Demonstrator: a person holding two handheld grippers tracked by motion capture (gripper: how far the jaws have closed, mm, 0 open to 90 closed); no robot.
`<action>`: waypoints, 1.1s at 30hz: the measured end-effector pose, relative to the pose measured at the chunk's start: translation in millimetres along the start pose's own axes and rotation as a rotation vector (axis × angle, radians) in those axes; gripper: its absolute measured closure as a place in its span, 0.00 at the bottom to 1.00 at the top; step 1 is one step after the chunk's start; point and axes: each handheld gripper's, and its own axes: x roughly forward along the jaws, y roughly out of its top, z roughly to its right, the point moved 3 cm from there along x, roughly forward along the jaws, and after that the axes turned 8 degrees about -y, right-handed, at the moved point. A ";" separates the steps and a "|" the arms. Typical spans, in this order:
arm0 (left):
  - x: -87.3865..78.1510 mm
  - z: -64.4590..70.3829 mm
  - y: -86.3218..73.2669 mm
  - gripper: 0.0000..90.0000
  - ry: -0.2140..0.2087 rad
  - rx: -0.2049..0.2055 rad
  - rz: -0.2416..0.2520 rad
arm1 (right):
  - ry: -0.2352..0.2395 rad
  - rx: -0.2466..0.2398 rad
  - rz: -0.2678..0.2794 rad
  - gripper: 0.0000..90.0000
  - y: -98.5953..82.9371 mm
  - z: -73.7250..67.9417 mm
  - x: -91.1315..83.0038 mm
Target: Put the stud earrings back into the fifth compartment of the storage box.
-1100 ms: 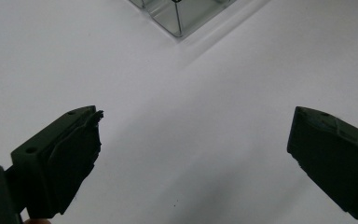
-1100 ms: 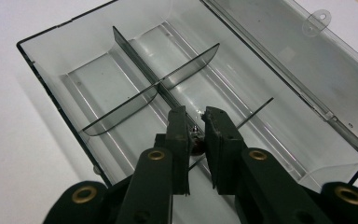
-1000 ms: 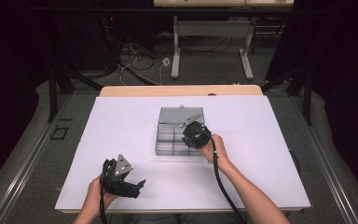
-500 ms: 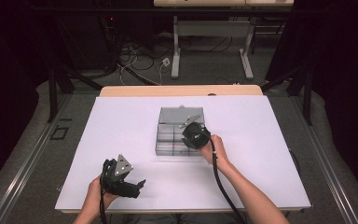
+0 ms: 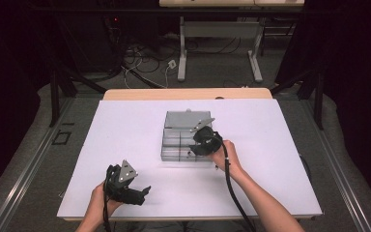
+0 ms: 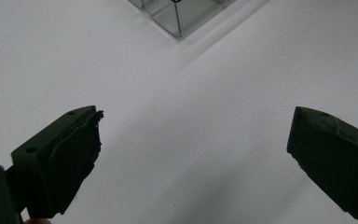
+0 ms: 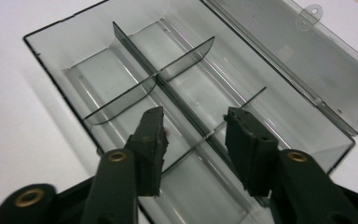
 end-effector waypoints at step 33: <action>-1.6 -0.5 -0.8 0.04 0.002 -0.003 0.007 | 0.092 0.132 -0.033 0.17 -66.3 28.8 -54.3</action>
